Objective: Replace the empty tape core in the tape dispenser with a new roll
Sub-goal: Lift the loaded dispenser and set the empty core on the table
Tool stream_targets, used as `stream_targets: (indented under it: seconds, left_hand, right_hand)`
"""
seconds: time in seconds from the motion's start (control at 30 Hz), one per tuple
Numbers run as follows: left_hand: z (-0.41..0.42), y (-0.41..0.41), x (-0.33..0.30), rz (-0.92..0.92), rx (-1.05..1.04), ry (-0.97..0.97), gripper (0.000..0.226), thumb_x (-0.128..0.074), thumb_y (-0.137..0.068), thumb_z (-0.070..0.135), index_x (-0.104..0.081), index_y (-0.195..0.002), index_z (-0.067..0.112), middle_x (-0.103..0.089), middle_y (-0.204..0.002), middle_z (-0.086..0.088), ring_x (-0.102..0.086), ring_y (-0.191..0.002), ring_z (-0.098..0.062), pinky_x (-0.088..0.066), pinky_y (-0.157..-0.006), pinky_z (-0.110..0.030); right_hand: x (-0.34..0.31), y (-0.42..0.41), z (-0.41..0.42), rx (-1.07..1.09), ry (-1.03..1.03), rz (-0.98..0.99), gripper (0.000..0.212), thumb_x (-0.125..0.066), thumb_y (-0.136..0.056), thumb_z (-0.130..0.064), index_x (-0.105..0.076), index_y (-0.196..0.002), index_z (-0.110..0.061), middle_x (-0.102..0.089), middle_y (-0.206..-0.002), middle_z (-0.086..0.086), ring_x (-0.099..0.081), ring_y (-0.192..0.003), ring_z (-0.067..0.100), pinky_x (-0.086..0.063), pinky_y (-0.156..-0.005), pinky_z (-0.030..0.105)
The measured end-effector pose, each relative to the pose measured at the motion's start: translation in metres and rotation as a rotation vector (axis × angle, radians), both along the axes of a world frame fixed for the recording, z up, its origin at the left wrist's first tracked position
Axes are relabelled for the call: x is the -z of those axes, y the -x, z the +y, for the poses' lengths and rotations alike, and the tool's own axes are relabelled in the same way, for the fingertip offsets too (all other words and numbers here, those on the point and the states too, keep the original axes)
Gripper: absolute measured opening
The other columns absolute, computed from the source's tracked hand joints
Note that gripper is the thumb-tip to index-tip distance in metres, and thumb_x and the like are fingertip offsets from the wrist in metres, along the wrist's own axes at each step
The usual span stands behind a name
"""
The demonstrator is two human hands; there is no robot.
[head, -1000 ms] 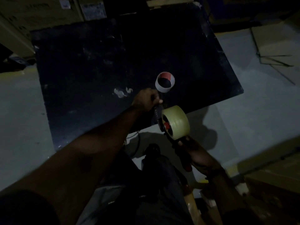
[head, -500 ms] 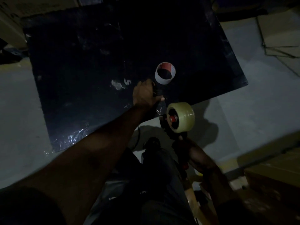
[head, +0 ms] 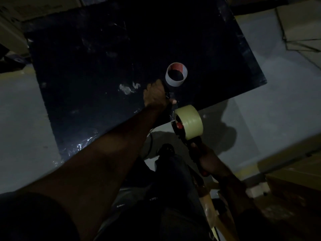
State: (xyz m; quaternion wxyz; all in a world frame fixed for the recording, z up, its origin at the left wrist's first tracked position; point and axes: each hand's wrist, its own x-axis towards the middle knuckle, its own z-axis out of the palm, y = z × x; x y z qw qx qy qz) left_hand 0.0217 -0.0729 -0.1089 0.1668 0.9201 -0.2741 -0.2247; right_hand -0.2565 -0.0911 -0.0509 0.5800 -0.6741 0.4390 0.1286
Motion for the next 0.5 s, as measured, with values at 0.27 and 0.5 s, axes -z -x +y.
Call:
stream_targets:
  seconds: [0.27, 0.5]
  left_hand:
    - [0.001, -0.002, 0.003, 0.012, 0.004, 0.008, 0.089, -0.09, -0.067, 0.061, -0.05, -0.13, 0.014, -0.063, -0.134, -0.011, -0.053, -0.131, -0.035, -0.043, -0.104, -0.047]
    - [0.001, -0.003, 0.004, 0.016, 0.009, 0.006, 0.089, -0.091, -0.066, 0.061, -0.051, -0.13, 0.014, -0.063, -0.134, -0.01, -0.053, -0.13, -0.035, -0.043, -0.105, -0.048]
  right_hand:
    - [0.005, 0.009, -0.006, -0.069, 0.001, 0.179, 0.022, -0.05, -0.112, -0.029, -0.06, -0.093, -0.031, -0.057, -0.072, -0.013, -0.055, -0.049, -0.005, -0.036, -0.045, 0.007]
    - [0.019, 0.012, 0.0, -0.02, 0.042, 0.137, 0.024, -0.046, -0.112, -0.039, -0.059, -0.092, -0.041, -0.056, -0.076, -0.016, -0.05, -0.063, -0.005, -0.041, -0.065, 0.019]
